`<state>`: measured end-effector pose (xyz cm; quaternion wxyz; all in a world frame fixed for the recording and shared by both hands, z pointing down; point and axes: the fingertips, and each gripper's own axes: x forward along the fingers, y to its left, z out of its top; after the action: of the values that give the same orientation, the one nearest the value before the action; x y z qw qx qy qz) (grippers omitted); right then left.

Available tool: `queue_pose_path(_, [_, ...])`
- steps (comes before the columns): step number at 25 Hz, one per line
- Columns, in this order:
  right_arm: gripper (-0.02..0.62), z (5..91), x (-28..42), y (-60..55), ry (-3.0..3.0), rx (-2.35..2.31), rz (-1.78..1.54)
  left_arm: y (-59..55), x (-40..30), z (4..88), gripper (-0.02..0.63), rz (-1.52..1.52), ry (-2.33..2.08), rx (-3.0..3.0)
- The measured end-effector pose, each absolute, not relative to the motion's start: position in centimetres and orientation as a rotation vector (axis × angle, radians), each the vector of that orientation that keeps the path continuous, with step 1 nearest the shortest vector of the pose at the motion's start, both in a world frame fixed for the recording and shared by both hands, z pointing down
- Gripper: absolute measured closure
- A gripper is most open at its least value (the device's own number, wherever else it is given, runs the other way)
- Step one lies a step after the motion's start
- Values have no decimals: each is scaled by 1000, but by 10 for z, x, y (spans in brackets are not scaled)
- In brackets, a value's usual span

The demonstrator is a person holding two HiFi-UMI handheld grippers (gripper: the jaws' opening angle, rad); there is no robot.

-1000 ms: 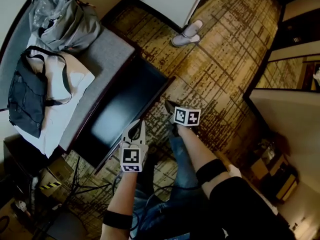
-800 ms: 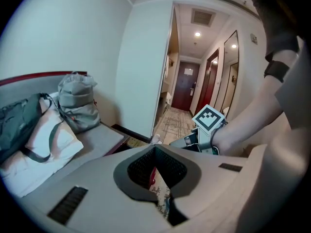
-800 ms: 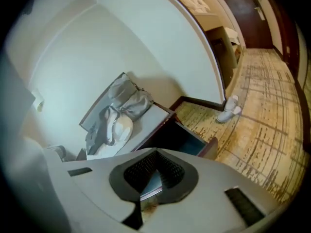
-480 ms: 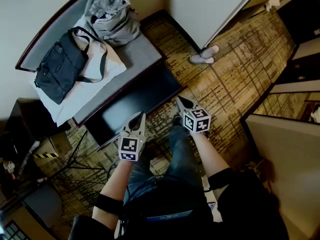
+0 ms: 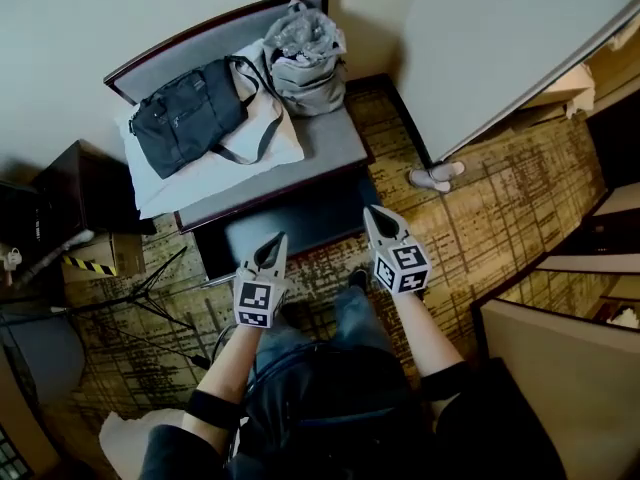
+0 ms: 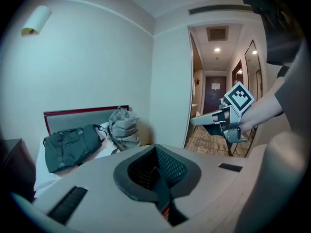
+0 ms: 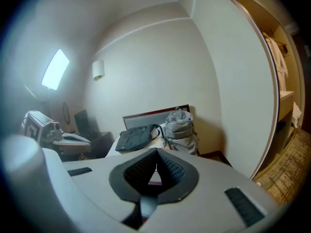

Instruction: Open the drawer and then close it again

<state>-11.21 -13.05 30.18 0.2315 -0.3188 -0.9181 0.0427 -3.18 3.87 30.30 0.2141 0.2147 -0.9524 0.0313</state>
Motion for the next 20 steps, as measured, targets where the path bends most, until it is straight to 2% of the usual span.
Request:
queue_pose_path(9, [594, 252, -98, -50, -2512, -1177, -63, 126, 0, 268, 606, 71, -2722, 291])
queue_pose_path(20, [595, 266, -66, 11, -2401, -1332, -105, 205, 40, 269, 606, 7, -2718, 43])
